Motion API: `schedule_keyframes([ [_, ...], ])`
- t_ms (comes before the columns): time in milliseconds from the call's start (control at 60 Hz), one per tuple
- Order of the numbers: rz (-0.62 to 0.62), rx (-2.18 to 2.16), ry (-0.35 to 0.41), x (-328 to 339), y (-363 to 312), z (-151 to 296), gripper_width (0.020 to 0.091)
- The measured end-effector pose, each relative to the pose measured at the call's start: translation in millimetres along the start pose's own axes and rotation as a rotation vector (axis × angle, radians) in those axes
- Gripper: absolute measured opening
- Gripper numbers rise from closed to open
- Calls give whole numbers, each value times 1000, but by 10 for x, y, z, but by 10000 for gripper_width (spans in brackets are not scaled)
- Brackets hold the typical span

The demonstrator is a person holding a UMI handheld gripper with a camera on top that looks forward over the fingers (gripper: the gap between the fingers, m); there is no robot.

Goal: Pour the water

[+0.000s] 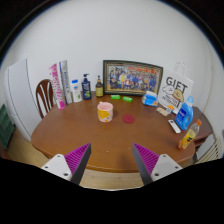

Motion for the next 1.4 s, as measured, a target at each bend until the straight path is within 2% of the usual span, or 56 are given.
schedule_keyframes([
  [267,-31,-28,-41,-49,1636,-507,853],
  [450,-85,-45,-26,-244,2749,-866,858],
  [650,-164,-65,63,-677,3765,-989,857],
  [817,-170,-99,123,-1182,4184,-977,844],
  [900,-167,-94,143,-1387,4290,-956,785],
  [950,-162,-90,150,-1498,4314,-964,717],
  [1000,-147,-79,146,-1625,4390,-1035,602],
  [1017,-161,-74,140,-1634,4349,-1027,522],
  [1050,-174,-65,151,-1647,4360,-1017,456],
  [1083,-163,-77,157,-1648,4337,-1009,465],
  [1100,-165,-78,159,-1649,4337,-1006,410],
  [1133,-172,-78,161,-1650,4348,-1006,415],
  [1167,-171,-80,168,-1666,4377,-1015,352],
  [1183,-176,-83,168,-1667,4372,-1014,355],
  [1233,-185,-81,168,-1670,4358,-1010,286],
  [1400,-197,1,151,-1714,4284,-911,284],
])
Point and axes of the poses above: the point between the fingertips, and its own axes, seen from behind it with the camera up: y to the right, z up, x backward, against the way the camera looks, the point moved 9 cm from there along x, backward, against the way the camera looks, and after that the axes turned 10 degrees about y, right-handed, at the moved point
